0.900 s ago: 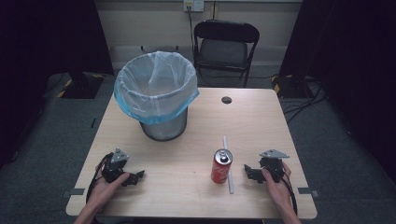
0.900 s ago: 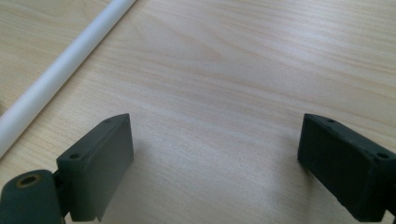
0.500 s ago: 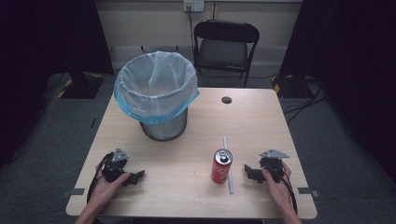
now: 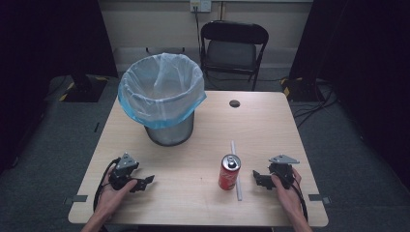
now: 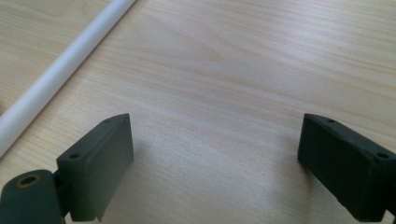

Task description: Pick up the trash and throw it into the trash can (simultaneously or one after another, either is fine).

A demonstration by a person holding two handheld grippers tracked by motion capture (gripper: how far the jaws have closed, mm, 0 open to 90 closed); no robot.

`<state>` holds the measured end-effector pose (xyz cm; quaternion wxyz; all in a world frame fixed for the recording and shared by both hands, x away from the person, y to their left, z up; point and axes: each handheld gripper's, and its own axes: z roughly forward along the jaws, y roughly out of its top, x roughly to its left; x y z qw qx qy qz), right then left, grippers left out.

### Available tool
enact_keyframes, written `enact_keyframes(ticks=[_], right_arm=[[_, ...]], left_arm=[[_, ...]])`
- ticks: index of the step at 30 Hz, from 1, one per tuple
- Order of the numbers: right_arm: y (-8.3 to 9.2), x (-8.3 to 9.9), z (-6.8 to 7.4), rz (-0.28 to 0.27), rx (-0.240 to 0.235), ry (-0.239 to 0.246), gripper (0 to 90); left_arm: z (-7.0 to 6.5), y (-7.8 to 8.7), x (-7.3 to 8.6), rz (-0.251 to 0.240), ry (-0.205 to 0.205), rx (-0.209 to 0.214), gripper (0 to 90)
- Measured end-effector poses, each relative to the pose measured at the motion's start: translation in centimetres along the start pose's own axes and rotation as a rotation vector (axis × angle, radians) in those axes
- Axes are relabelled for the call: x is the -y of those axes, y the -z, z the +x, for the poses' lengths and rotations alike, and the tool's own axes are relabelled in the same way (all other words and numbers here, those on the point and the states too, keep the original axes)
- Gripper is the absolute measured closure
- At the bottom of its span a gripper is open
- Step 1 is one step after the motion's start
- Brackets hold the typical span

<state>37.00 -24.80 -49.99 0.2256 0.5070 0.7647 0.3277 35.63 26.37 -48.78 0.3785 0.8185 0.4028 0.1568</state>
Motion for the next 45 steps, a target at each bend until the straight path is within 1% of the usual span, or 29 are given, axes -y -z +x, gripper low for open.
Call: enact_keyframes(ticks=[1, 3, 6, 7, 8, 9, 10, 13, 14, 18, 20, 22, 23, 24, 25, 26, 28, 30, 32, 33, 37, 38, 39, 40, 41, 44, 45], right_arm=[[0.0, 0.0, 0.0, -0.001, 0.000, -0.001, 9.7], [0.0, 0.0, 0.0, -0.001, 0.000, -0.001, 9.7], [0.0, 0.0, 0.0, -0.001, 0.000, -0.001, 9.7], [0.0, 0.0, 0.0, -0.001, 0.000, -0.001, 9.7], [0.0, 0.0, 0.0, 0.000, 0.000, 0.000, 9.7], [0.0, 0.0, 0.0, -0.001, 0.000, 0.000, 9.7], [0.0, 0.0, 0.0, -0.001, 0.000, -0.001, 9.7], [0.0, 0.0, 0.0, 0.000, 0.000, -0.001, 9.7], [0.0, 0.0, 0.0, -0.001, 0.000, -0.001, 9.7], [0.0, 0.0, 0.0, 0.000, 0.000, 0.000, 9.7], [0.0, 0.0, 0.0, -0.001, 0.000, -0.001, 9.7], [0.0, 0.0, 0.0, 0.000, 0.000, 0.000, 9.7], [0.0, 0.0, 0.0, 0.000, 0.000, 0.000, 9.7], [0.0, 0.0, 0.0, -0.001, 0.000, -0.001, 9.7], [0.0, 0.0, 0.0, 0.000, 0.000, 0.000, 9.7], [0.0, 0.0, 0.0, 0.000, 0.000, 0.000, 9.7], [0.0, 0.0, 0.0, -0.001, 0.000, -0.001, 9.7], [0.0, 0.0, 0.0, -0.001, 0.000, -0.001, 9.7], [0.0, 0.0, 0.0, 0.000, 0.000, 0.000, 9.7], [0.0, 0.0, 0.0, 0.000, 0.000, 0.000, 9.7], [0.0, 0.0, 0.0, 0.000, 0.000, 0.000, 9.7], [0.0, 0.0, 0.0, 0.000, 0.000, 0.000, 9.7], [0.0, 0.0, 0.0, 0.000, 0.000, 0.000, 9.7], [0.0, 0.0, 0.0, 0.000, 0.000, 0.000, 9.7], [0.0, 0.0, 0.0, -0.001, 0.000, 0.000, 9.7], [0.0, 0.0, 0.0, 0.000, 0.000, 0.000, 9.7], [0.0, 0.0, 0.0, 0.000, 0.000, 0.000, 9.7]], left_arm=[[-0.2, 0.0, -0.2, -0.012, -0.010, 0.014, 16.2], [-0.6, 0.0, -0.4, -0.037, -0.003, 0.033, 16.3], [-1.3, 0.1, -1.0, -0.067, 0.001, 0.072, 16.3], [-1.6, 0.1, -1.2, -0.073, -0.010, 0.077, 16.3], [-1.6, 0.1, -1.2, -0.073, -0.010, 0.077, 16.3], [-2.1, 0.0, -1.6, -0.085, -0.026, 0.087, 16.5], [-2.1, 0.0, -1.6, -0.085, -0.026, 0.087, 16.5], [-3.1, -0.2, -2.6, -0.103, -0.055, 0.109, 16.6], [-3.4, -0.2, -3.0, -0.109, -0.077, 0.114, 16.8], [-4.6, -0.4, -4.3, -0.137, -0.105, 0.153, 17.6], [-5.2, -0.7, -5.2, -0.147, -0.132, 0.173, 17.6], [-6.0, -1.2, -5.9, -0.147, -0.143, 0.197, 17.6], [-6.4, -1.4, -6.2, -0.151, -0.144, 0.216, 17.5], [-6.8, -1.6, -6.6, -0.158, -0.151, 0.221, 17.6], [-6.8, -1.6, -6.6, -0.158, -0.151, 0.221, 17.6], [-7.4, -1.8, -7.1, -0.166, -0.158, 0.236, 17.6], [-8.1, -2.1, -7.6, -0.162, -0.178, 0.254, 18.7], [-8.5, -2.4, -8.1, -0.170, -0.175, 0.290, 18.6], [-9.0, -2.7, -8.4, -0.191, -0.172, 0.309, 18.3], [-9.3, -2.9, -8.6, -0.189, -0.170, 0.317, 18.3], [-10.4, -3.8, -9.5, -0.189, -0.178, 0.378, 18.0], [-10.4, -3.8, -9.5, -0.189, -0.178, 0.378, 18.0], [-11.1, -4.0, -9.9, -0.197, -0.188, 0.379, 18.0], [-11.3, -4.1, -10.1, -0.196, -0.195, 0.375, 17.8], [-11.6, -4.3, -10.2, -0.200, -0.198, 0.380, 17.5], [-12.2, -4.8, -10.5, -0.203, -0.193, 0.414, 17.2], [-12.5, -5.1, -10.6, -0.201, -0.200, 0.419, 16.8]])
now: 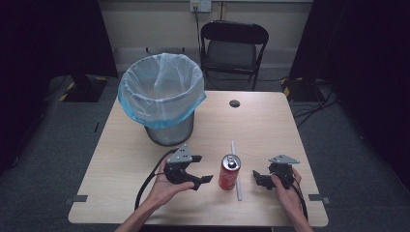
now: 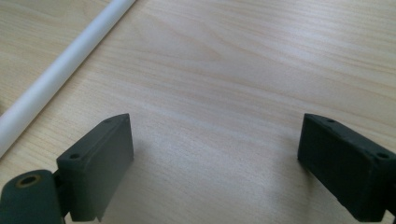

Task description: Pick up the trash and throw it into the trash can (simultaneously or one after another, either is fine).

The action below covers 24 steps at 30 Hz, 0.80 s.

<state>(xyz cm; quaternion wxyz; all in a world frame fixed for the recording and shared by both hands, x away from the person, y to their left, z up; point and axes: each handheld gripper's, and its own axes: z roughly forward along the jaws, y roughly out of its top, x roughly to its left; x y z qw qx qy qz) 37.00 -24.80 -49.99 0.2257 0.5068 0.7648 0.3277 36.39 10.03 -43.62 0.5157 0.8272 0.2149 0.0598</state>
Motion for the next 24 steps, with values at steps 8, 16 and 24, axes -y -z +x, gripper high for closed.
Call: enact_keyframes(ticks=[8, 16, 24], right_arm=[[0.0, 0.0, 0.0, 0.000, 0.000, 0.000, 9.7], [0.0, 0.0, 0.0, -0.001, 0.000, -0.001, 9.7], [0.0, 0.0, 0.0, 0.000, 0.000, 0.000, 9.7]], left_arm=[[-0.8, -2.2, -0.3, 0.001, -0.009, 0.054, 16.3], [-0.8, -4.4, -0.9, -0.023, 0.009, 0.091, 16.2], [-1.1, -6.3, -0.7, 0.002, -0.017, 0.110, 16.0]])
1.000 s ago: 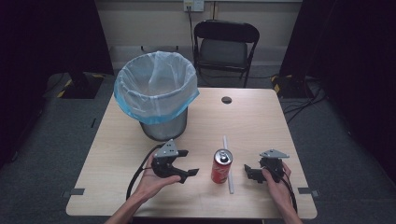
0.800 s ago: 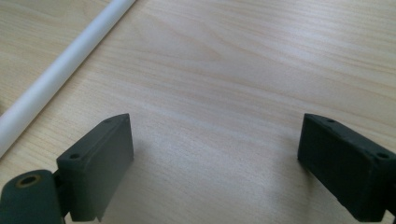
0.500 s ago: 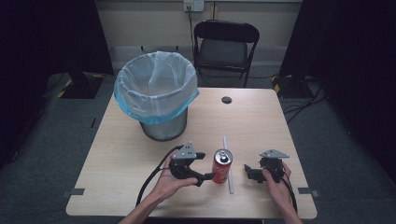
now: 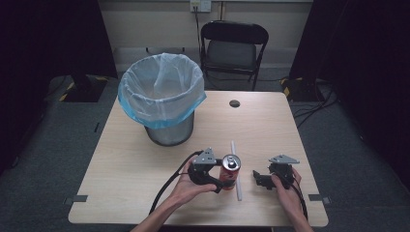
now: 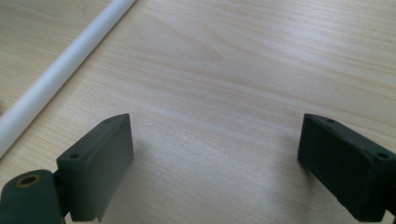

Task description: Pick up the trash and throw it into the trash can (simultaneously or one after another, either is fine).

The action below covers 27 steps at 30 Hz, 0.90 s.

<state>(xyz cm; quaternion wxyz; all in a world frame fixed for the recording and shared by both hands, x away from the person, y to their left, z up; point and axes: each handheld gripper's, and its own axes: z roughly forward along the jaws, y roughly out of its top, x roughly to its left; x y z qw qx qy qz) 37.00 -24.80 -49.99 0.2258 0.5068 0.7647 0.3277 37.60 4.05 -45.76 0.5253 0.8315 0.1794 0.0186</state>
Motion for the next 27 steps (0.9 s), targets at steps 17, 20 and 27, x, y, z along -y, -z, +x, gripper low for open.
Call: enact_keyframes(ticks=[17, 20, 27], right_arm=[[0.0, 0.0, 0.0, 0.000, 0.000, -0.001, 9.7], [0.0, 0.0, 0.0, 0.000, 0.000, -0.001, 9.7], [0.0, 0.0, 0.0, 0.000, 0.000, -0.001, 9.7]], left_arm=[[-0.3, -2.5, -0.4, 0.076, -0.067, -0.020, 18.9], [-0.3, -2.8, -0.3, 0.084, -0.070, -0.023, 23.8], [-0.5, -2.9, 0.0, 0.119, -0.106, -0.029, 32.0]])
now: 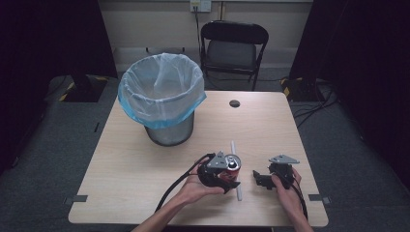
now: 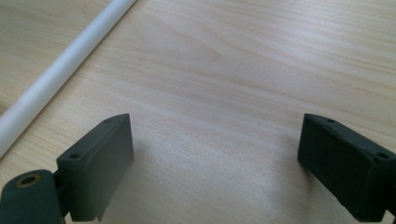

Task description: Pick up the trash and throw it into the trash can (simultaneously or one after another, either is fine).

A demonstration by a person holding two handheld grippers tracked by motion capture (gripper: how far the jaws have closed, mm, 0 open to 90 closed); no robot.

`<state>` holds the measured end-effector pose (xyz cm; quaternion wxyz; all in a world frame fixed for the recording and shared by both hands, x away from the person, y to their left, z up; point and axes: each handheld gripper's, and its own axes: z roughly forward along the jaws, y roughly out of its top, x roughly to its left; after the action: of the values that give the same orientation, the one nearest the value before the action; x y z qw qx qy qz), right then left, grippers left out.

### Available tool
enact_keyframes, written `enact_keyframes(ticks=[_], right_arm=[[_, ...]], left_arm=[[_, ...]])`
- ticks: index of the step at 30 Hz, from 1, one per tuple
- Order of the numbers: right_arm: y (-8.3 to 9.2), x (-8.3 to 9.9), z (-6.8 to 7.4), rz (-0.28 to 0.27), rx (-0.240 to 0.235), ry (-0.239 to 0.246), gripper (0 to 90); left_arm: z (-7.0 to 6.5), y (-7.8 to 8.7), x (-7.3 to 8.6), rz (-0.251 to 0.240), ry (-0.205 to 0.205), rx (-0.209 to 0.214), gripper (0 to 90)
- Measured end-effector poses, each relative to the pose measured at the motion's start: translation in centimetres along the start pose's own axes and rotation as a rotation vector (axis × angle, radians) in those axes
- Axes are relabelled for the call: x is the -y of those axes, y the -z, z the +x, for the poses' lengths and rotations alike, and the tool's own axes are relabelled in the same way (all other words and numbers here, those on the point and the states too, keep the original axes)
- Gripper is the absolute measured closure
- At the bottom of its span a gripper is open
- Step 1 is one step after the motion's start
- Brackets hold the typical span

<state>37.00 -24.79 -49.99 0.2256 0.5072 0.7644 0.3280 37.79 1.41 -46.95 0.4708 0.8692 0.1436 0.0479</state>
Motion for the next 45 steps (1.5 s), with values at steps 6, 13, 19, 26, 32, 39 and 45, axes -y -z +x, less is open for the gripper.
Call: enact_keyframes(ticks=[6, 13, 19, 26, 32, 39, 45], right_arm=[[0.0, 0.0, 0.0, 0.000, 0.000, 0.000, 9.7], [0.0, 0.0, 0.0, 0.000, 0.000, 0.000, 9.7], [0.0, 0.0, 0.0, 0.000, 0.000, 0.000, 9.7], [0.0, 0.0, 0.0, 0.001, 0.000, 0.002, 9.7], [0.0, 0.0, 0.0, 0.001, 0.000, 0.001, 9.7], [0.0, 0.0, 0.0, 0.000, 0.000, 0.001, 9.7], [0.0, 0.0, 0.0, 0.000, 0.000, 0.001, 9.7]], left_arm=[[0.0, 0.2, 0.0, -0.018, 0.008, -0.006, 33.6], [0.3, 1.1, -0.1, -0.039, 0.032, -0.004, 33.8], [0.8, 2.7, -0.3, -0.045, 0.057, 0.000, 33.9], [1.4, 4.4, -0.6, -0.069, 0.077, -0.009, 33.9], [1.9, 5.4, -0.7, -0.075, 0.105, -0.022, 34.0], [2.0, 6.1, -1.8, -0.092, 0.114, -0.013, 34.0], [2.3, 7.6, -2.7, -0.134, 0.117, -0.012, 34.0]])
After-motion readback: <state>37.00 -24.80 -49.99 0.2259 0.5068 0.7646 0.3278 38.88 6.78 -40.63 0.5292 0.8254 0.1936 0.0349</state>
